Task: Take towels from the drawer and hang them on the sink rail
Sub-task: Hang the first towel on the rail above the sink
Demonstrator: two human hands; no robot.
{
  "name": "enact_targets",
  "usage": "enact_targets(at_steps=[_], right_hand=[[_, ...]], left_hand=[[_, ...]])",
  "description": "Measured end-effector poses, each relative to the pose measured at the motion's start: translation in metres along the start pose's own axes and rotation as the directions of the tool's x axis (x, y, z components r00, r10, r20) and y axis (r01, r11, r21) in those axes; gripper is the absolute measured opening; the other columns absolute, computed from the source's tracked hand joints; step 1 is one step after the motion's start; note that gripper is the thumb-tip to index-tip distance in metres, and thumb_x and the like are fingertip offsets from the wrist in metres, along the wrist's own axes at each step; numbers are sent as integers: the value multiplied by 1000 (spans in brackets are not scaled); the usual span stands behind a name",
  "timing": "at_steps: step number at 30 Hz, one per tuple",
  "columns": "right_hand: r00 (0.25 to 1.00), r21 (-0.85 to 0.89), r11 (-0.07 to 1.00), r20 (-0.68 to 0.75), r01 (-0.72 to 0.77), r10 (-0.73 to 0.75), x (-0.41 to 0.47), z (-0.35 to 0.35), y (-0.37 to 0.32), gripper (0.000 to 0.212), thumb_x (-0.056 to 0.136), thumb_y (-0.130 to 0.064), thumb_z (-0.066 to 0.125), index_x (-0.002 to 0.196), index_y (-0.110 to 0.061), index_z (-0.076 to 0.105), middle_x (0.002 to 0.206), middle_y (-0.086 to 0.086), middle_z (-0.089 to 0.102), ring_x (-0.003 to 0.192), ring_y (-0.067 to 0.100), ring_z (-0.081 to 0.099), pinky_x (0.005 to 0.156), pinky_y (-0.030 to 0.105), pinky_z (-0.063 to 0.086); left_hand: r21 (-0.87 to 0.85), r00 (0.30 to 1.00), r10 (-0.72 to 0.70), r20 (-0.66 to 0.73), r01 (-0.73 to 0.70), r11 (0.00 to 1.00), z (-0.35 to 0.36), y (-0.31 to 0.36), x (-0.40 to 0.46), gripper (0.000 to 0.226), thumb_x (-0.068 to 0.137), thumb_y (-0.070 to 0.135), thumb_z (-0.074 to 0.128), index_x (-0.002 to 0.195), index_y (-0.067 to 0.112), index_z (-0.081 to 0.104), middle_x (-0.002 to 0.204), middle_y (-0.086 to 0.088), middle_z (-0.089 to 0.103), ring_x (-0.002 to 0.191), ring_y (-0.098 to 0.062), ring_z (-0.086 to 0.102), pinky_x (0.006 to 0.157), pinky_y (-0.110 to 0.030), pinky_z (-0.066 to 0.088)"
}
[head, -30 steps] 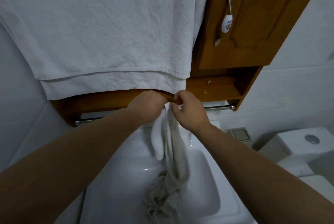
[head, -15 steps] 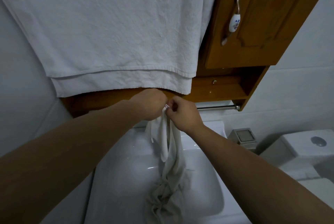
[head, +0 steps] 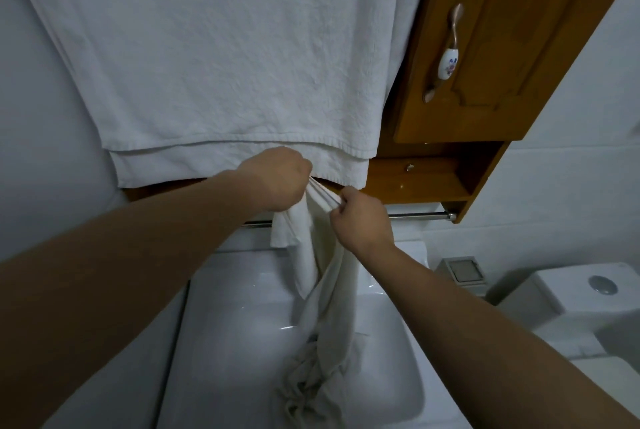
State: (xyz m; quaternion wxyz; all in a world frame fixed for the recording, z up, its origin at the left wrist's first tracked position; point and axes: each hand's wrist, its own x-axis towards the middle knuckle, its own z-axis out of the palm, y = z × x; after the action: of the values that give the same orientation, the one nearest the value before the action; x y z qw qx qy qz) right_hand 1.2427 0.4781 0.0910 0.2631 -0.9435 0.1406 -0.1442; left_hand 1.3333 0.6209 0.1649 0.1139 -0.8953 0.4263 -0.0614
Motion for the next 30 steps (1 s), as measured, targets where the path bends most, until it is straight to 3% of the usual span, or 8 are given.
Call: enact_targets(at_steps=[2,5,9,14,18,24,28,30], right_hand=[[1000,-17,1000,-8,-20,20,-2,-2,5,6,87,-13,52,86,-10,57,75,3,57,71,23,54,56,31,38],[999,-37,998,-28,-47,46,-9,-5,17,2,86,-11,55,86,-13,56,80,0,54,71,19,50,53,27,33],[988,50,991,-91,-124,128,-21,-10,44,12,87,-9,60,89,-19,54,89,-2,52,76,15,49,61,25,36],[992,257,960,75,-114,97,-30,-17,49,16,88,-8,58,86,-22,66,82,-4,63,68,12,55,53,23,38],[993,180,977,68,-112,102,-29,-18,43,19,91,-9,55,88,-23,67,76,-6,62,67,9,56,51,22,36],[958,117,951,13,-285,286,-32,-30,75,17,92,-10,53,92,-21,66,81,1,65,67,11,55,52,21,38],[956,119,949,59,-292,287,-34,-32,80,8,92,-19,61,90,-19,68,79,1,64,68,12,55,54,22,39],[961,172,946,84,-274,263,-33,-31,73,15,92,-26,65,86,-13,69,79,5,66,73,20,59,57,25,42]], left_hand=[[-2,998,-51,33,51,999,-4,-4,-4,21,93,12,41,106,7,57,110,-14,59,101,-28,55,75,-31,35],[8,983,-150,104,150,989,-5,-13,-13,24,93,13,40,104,8,60,113,-15,62,102,-29,58,86,-36,48],[47,947,-286,144,283,958,-4,-42,-27,25,95,11,38,105,7,60,119,-17,62,106,-31,59,92,-38,48],[145,905,-386,176,364,920,-2,-59,-42,31,98,10,35,116,3,59,123,-17,60,109,-30,58,90,-35,46],[160,884,-445,140,423,892,-3,-64,-49,28,95,8,39,111,5,60,118,-16,61,104,-30,60,84,-35,47],[124,831,-546,110,534,837,-5,-97,-73,22,92,9,44,104,4,61,113,-17,63,98,-31,60,76,-32,44],[48,835,-547,63,545,837,6,-99,-76,28,93,11,43,112,7,63,117,-15,63,102,-32,60,81,-34,45],[13,853,-522,10,522,853,8,-94,-73,31,93,12,44,116,10,64,120,-13,63,104,-31,59,84,-35,45]])
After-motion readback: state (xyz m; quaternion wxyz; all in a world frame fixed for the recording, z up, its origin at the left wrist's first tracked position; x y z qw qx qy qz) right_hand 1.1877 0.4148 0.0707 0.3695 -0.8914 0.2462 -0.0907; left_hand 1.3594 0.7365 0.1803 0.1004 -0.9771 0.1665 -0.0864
